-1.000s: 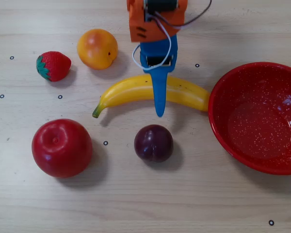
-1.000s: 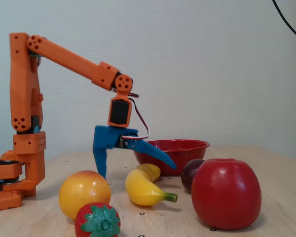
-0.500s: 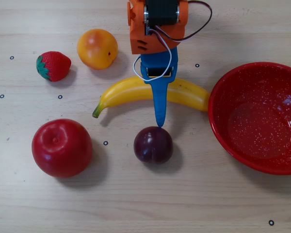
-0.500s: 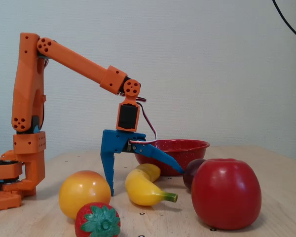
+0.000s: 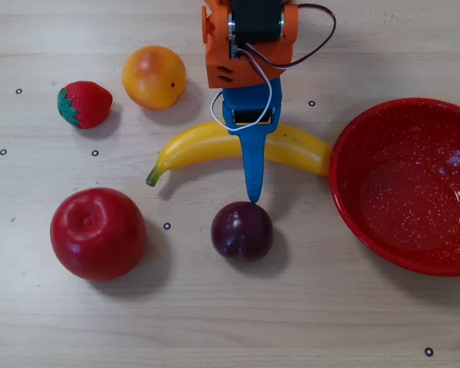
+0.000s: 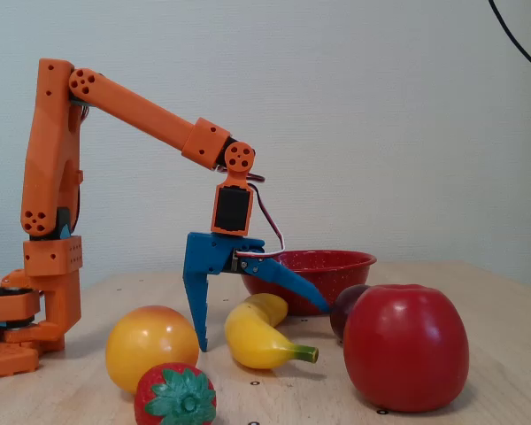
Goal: Put the banana in the red bowl.
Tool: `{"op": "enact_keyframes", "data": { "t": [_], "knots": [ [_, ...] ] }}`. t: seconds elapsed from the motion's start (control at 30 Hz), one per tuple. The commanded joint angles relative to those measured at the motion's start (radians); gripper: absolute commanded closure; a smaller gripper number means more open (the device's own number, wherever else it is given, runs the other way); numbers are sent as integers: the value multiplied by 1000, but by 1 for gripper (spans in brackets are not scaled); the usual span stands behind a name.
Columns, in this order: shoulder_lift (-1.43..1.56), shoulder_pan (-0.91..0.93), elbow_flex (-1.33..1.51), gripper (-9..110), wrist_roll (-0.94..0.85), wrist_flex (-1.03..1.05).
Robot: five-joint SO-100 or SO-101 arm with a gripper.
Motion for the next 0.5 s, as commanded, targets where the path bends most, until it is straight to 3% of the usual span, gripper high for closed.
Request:
{"op": "enact_keyframes", "data": {
  "t": [0.0,0.47],
  "knots": [
    [34,34,-54,43,23,-8],
    [58,26,12,70,52,-32]
  ]
}}
